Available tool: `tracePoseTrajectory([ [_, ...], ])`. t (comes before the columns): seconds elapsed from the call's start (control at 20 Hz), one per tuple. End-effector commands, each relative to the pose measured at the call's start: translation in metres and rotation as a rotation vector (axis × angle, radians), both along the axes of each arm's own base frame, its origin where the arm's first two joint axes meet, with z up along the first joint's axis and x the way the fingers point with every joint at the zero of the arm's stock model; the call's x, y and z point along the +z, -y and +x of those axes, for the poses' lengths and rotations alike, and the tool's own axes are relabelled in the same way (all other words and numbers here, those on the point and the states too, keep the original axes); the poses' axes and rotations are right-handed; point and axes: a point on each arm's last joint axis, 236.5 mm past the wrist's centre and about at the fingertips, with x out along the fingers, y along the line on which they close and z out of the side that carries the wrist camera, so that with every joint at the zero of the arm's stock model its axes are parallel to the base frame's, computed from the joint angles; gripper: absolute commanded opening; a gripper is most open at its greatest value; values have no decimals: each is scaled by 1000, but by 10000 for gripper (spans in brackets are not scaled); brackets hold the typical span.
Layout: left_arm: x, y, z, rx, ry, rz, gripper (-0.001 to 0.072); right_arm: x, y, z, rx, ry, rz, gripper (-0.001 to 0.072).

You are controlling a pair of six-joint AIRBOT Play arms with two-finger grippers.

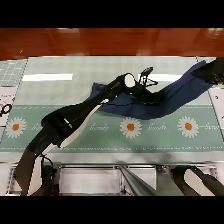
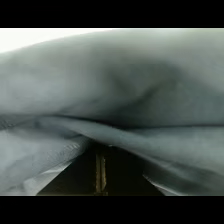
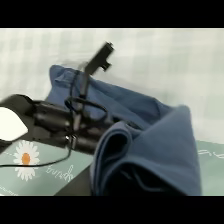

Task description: Fold the shirts.

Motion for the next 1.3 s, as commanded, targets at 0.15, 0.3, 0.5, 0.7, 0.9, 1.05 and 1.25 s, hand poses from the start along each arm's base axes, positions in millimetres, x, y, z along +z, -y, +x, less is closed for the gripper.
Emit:
tracePoseTrajectory([
  [0.15, 38, -55, 46, -2, 38, -9, 23, 3, -1, 4, -9, 18, 11, 30],
  [0.3, 72, -143, 81, 43, 88, 28, 23, 9, -6, 11, -14, 47, 39, 30],
  [0.5, 95, -282, 93, 286, 199, 190, 23, -2, -66, 30, 105, 57, 66, 29],
  [0.7, 107, -387, 46, 530, 260, 217, 24, -34, -159, 62, 206, 40, 144, 30],
  [0.9, 109, -447, -6, 676, 302, 230, 23, -87, -232, 81, 276, -55, 190, 30],
  [1.05, 114, -470, -23, 756, 335, 230, 23, -118, -269, 88, 336, -121, 200, 30],
  [1.25, 112, -471, -25, 762, 332, 228, 24, -148, -301, 87, 394, -197, 201, 30],
])
